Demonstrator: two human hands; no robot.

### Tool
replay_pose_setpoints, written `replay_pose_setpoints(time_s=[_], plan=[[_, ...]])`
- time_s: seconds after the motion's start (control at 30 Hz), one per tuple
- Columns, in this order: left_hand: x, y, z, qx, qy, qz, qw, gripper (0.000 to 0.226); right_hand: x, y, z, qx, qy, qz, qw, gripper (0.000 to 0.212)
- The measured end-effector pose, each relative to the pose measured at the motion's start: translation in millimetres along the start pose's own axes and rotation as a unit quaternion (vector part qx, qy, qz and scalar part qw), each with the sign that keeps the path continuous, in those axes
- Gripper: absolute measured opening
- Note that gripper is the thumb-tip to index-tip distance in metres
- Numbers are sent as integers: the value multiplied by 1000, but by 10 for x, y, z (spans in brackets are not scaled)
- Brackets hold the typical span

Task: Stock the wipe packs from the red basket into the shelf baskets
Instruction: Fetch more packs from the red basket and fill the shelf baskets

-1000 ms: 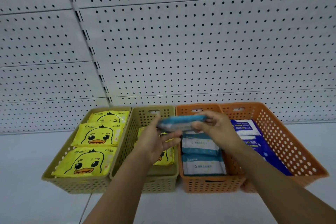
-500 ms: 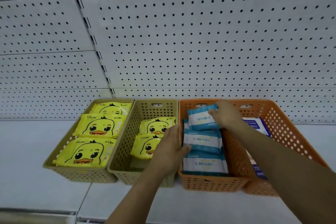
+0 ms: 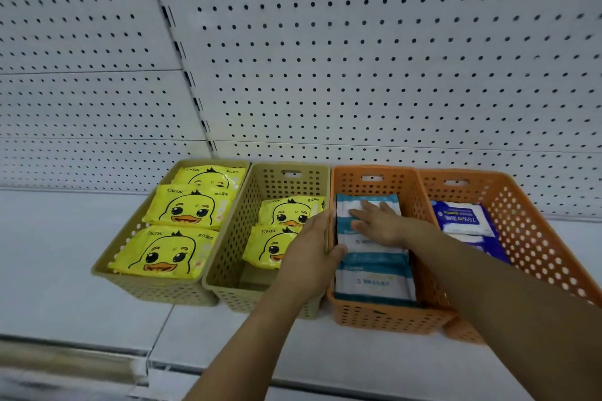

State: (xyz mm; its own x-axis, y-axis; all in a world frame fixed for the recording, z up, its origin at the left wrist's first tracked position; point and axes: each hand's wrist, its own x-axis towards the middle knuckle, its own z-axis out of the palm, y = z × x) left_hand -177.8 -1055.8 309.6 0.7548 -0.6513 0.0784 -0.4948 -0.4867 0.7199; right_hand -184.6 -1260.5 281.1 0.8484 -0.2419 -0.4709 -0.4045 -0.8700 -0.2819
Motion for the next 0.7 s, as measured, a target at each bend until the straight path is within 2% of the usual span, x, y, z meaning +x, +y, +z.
replay_pose_setpoints(time_s=[0.13, 0.23, 0.3, 0.4, 0.5, 0.53, 0.6, 0.7], plan=[[-41, -23, -36, 29, -13, 24, 999, 49, -253, -36, 50, 9, 34, 16, 999, 60], [-151, -113, -72, 144, -17, 78, 986, 48, -443, -79, 240, -41, -13, 7, 999, 55], [-238, -151, -99, 193, -22, 102, 976, 48, -543, -109, 314, -48, -35, 27, 998, 61], [-327, -182, -156, 242, -46, 129, 961, 68, -814, -290, 246, 20, -14, 59, 998, 60], [-410, -258, -214, 289, -76, 149, 943, 92, -1189, -553, 312, 127, 88, 81, 985, 55], [-452, -300, -224, 302, -75, 161, 937, 91, -1313, -647, 406, 125, 132, 92, 979, 53], [-576, -387, -232, 317, -45, 200, 926, 79, -1504, -805, 691, 51, 234, 113, 964, 50], [-891, -546, -235, 293, 13, 252, 922, 65, -1788, -1040, 1205, 1, 399, 79, 914, 60]])
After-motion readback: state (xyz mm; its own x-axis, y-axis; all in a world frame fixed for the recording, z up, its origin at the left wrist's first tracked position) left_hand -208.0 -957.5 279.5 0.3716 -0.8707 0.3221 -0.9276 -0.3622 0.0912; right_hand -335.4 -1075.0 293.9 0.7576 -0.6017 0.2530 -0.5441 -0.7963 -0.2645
